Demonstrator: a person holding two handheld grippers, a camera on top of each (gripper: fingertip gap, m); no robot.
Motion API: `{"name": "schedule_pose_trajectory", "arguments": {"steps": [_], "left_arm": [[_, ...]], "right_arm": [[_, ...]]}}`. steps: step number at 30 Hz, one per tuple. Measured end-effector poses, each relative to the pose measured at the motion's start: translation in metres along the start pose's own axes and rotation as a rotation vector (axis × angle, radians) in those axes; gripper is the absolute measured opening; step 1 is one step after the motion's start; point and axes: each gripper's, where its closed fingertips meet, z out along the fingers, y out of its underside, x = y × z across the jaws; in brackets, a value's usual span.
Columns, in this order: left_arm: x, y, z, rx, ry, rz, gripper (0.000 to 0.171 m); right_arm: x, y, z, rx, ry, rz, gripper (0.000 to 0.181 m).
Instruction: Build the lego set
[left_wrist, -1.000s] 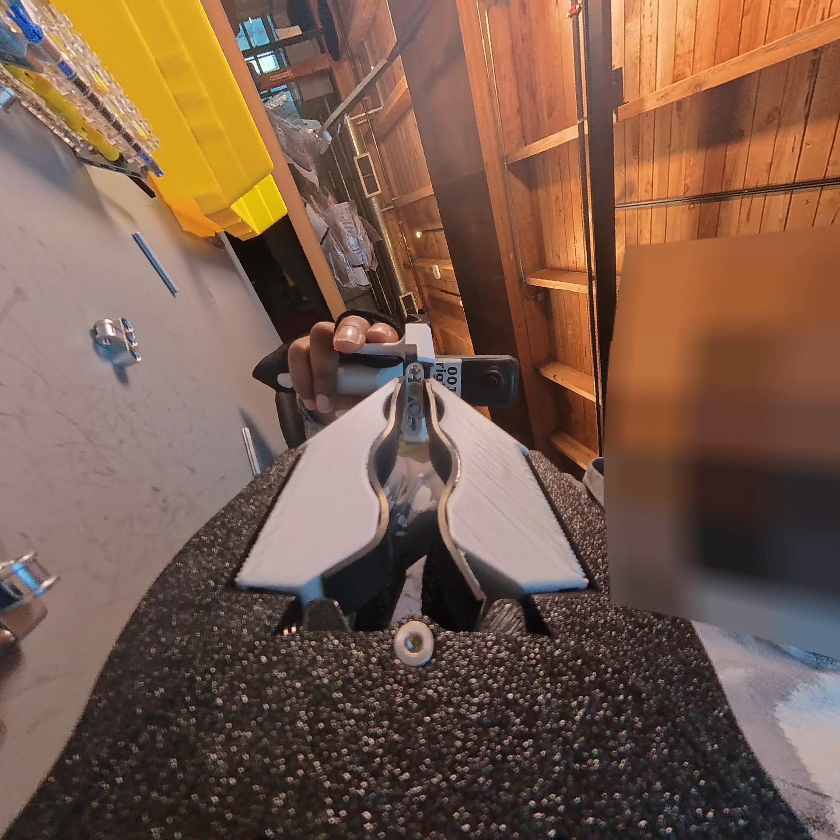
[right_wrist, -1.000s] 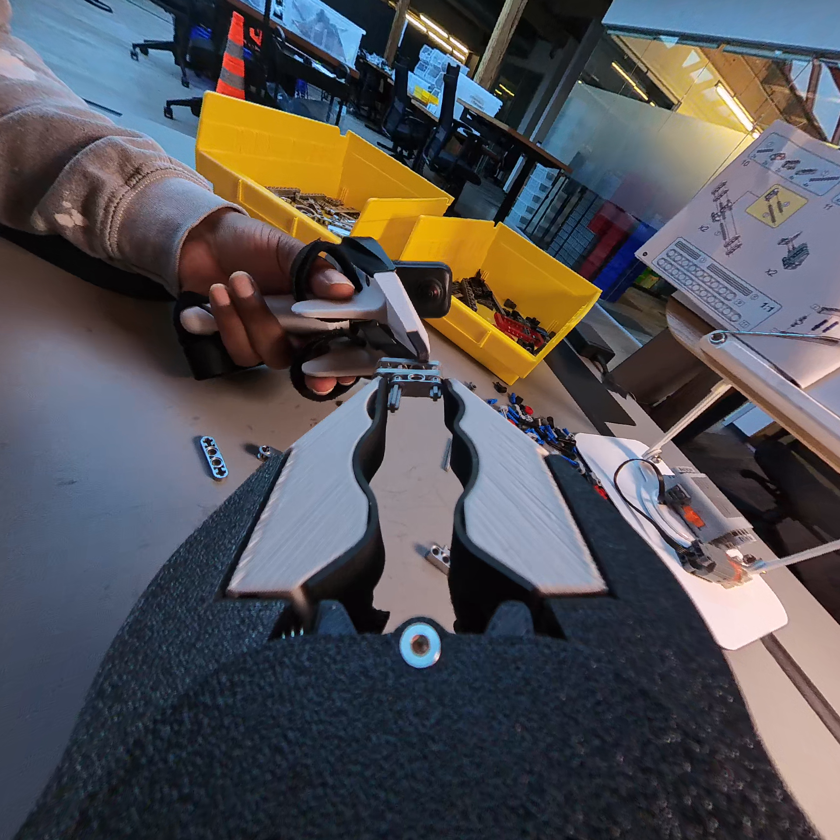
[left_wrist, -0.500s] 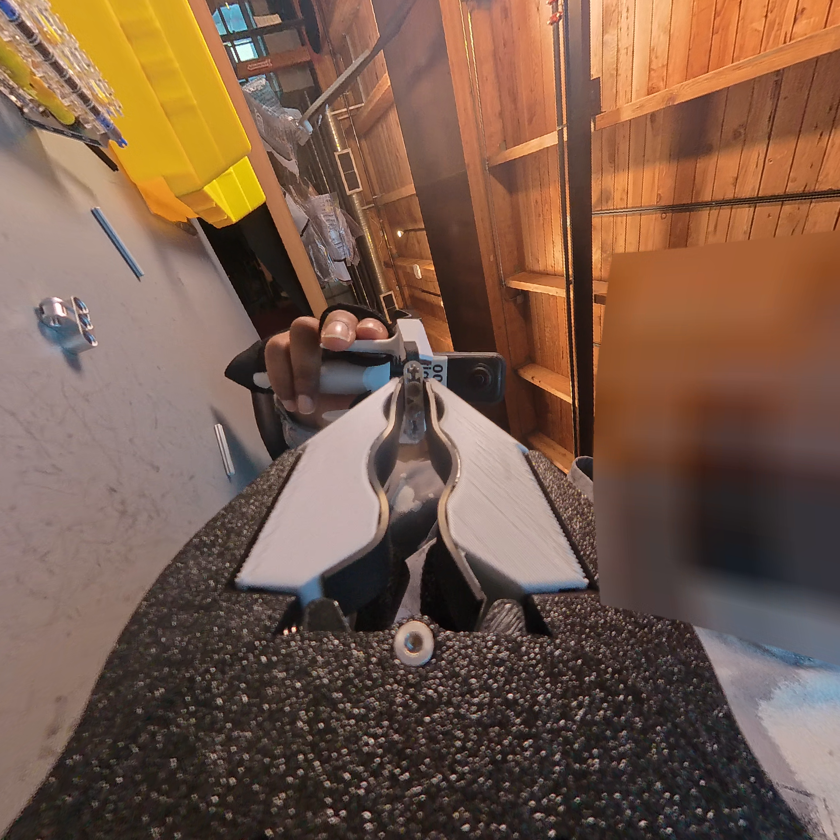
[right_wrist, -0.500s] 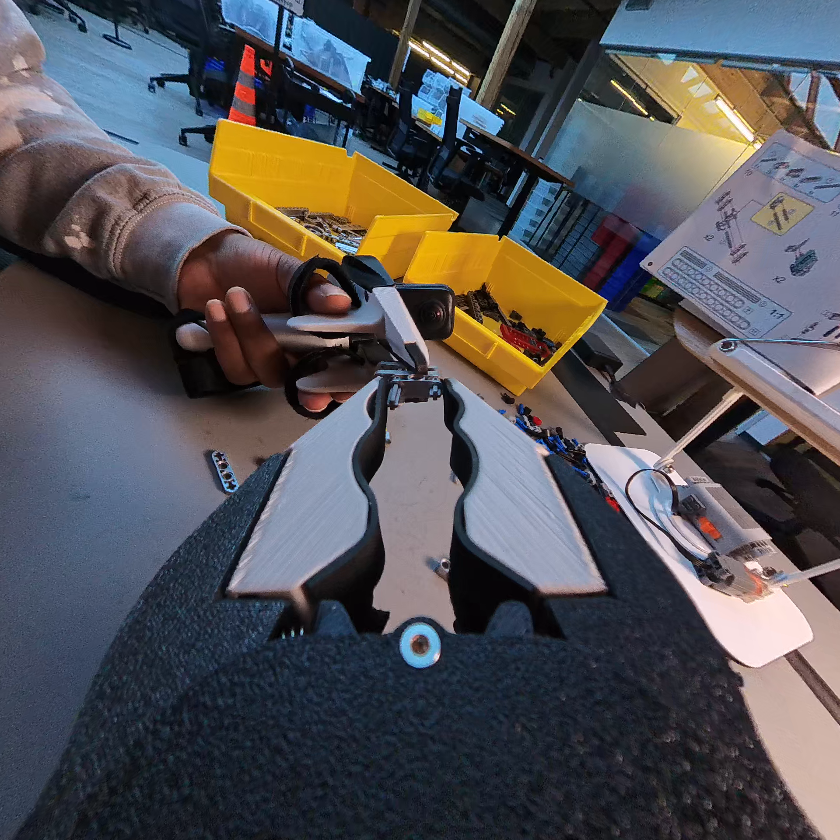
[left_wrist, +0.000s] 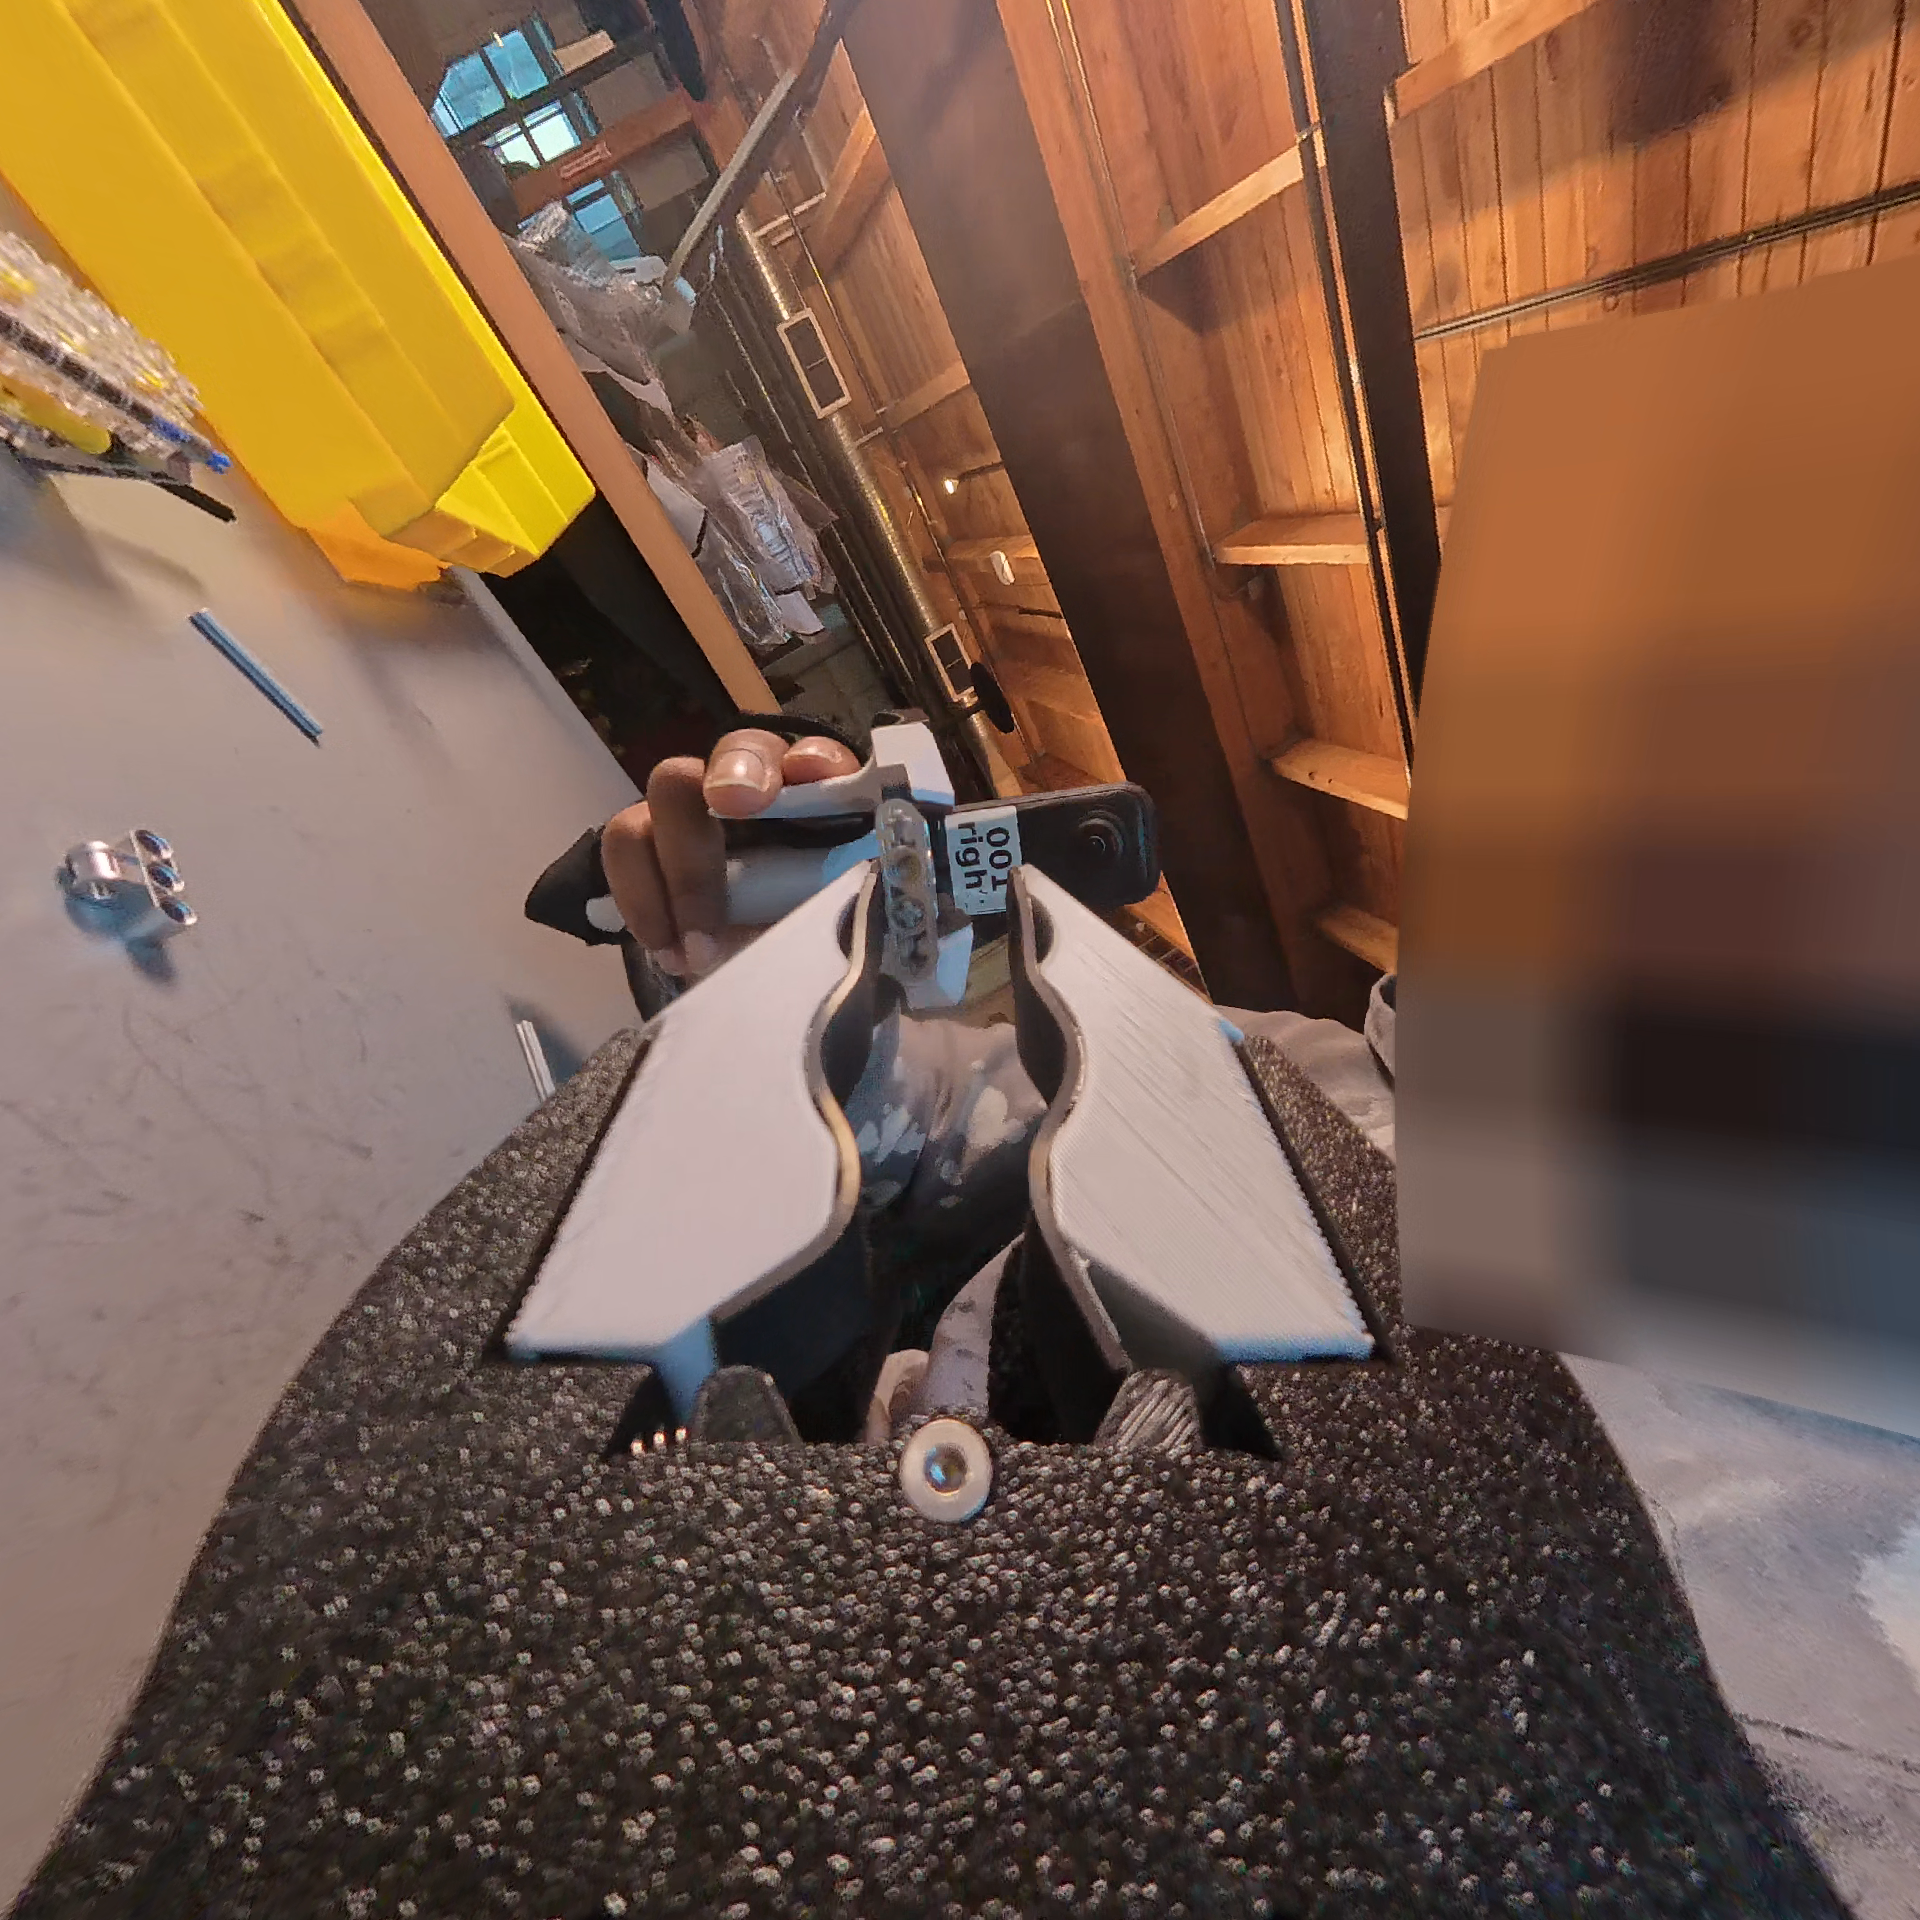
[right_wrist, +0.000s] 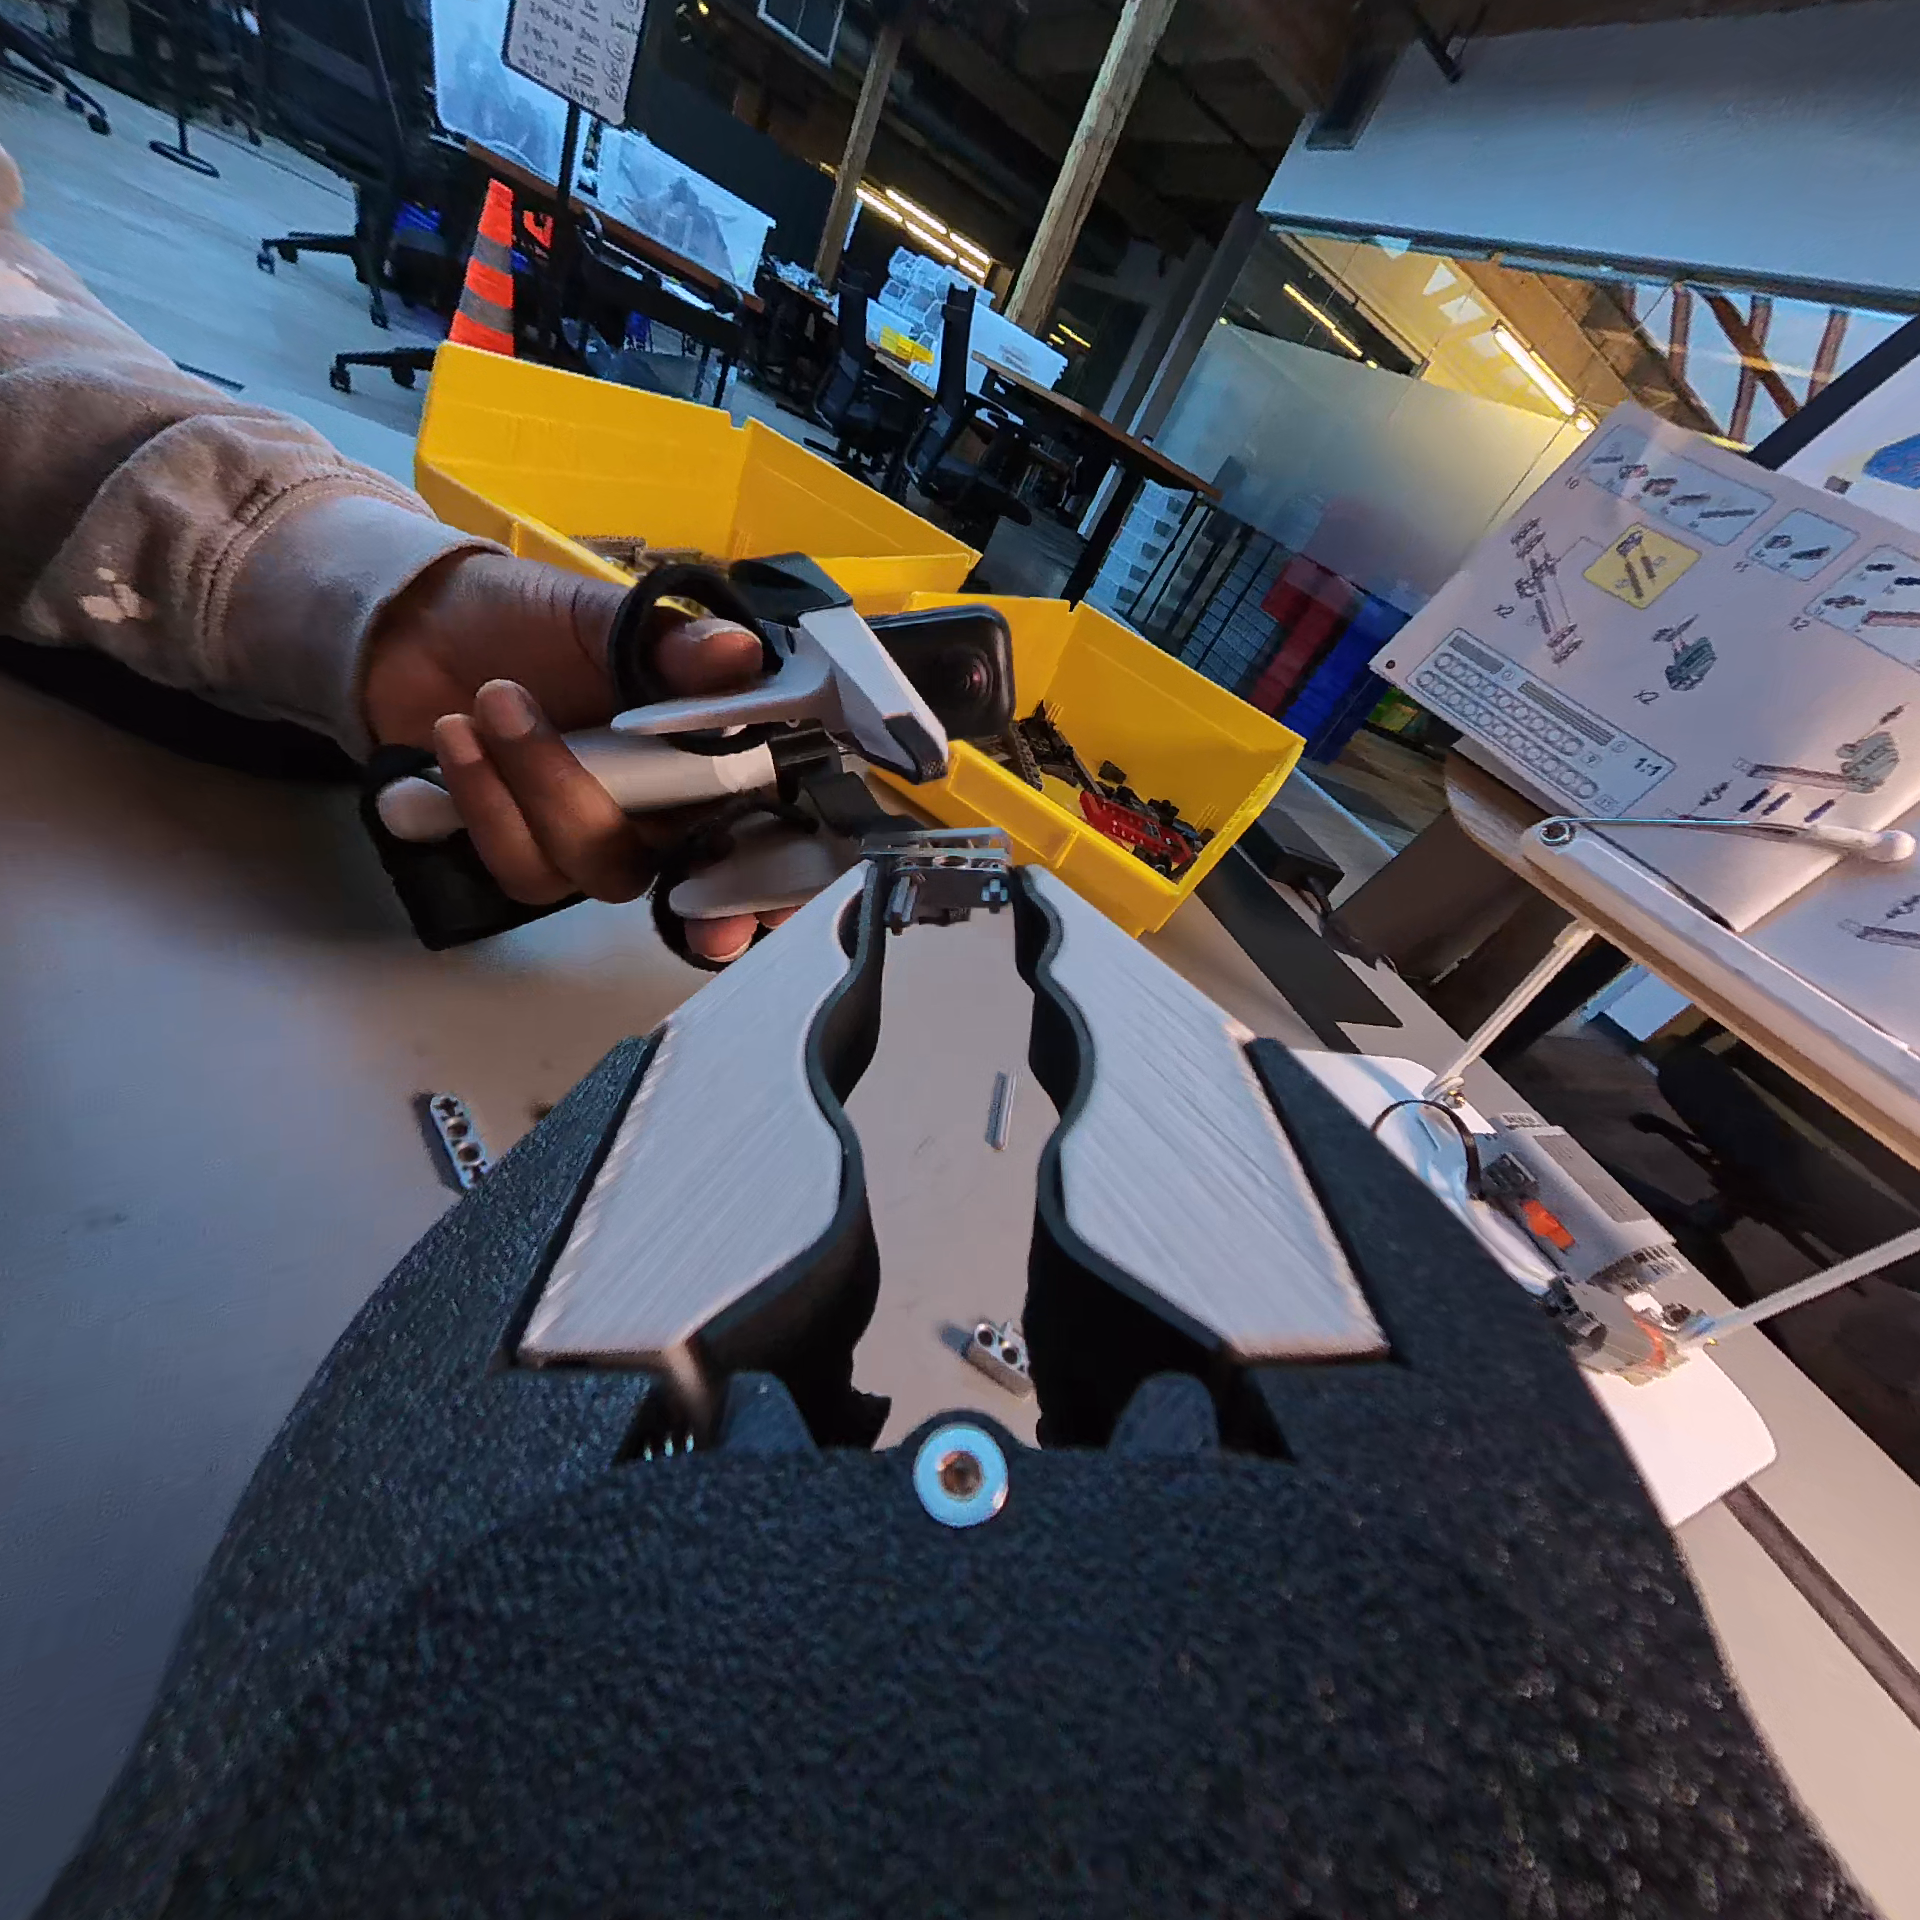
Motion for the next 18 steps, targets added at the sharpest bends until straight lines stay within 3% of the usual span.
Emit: {"name": "schedule_pose_trajectory", "arguments": {"steps": [13,18], "left_arm": [[-0.004,-0.002,-0.005,-0.006,-0.026,-0.015,0.01],[-0.017,-0.013,-0.027,-0.083,-0.241,0.222,0.011]], "right_arm": [[-0.002,-0.001,-0.001,0.006,-0.012,-0.013,0.022],[0.008,0.006,-0.008,-0.03,-0.013,0.01,0.022]]}}
